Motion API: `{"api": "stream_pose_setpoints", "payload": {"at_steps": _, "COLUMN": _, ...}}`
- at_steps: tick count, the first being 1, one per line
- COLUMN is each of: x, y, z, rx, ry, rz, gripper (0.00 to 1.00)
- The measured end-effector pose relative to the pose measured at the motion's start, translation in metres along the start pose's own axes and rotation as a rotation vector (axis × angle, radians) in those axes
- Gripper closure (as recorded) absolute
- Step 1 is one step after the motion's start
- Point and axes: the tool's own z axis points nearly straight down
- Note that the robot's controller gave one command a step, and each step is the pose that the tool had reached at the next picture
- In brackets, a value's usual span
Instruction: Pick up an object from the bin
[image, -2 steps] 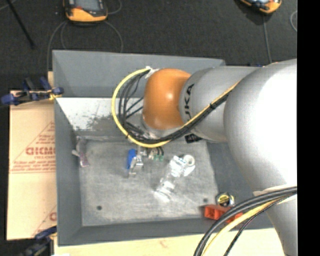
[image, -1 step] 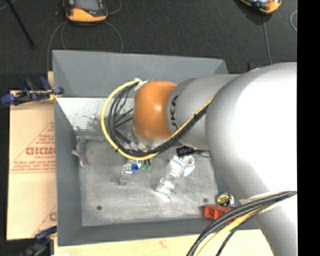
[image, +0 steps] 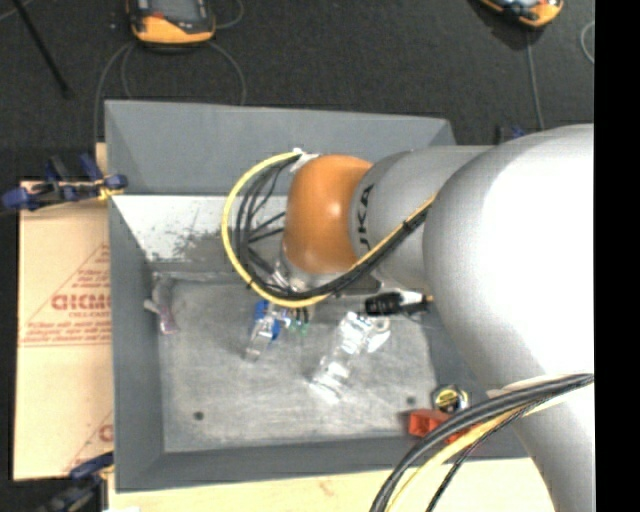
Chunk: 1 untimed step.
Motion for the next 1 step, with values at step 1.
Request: {"api": "stream_pose_setpoints", "payload": {"at_steps": 1, "x": -0.0014, "y": 0.0, "z": -0.0029, "rx": 0.001, "ry": 0.0, "rz": -0.002, "gripper": 1.0}}
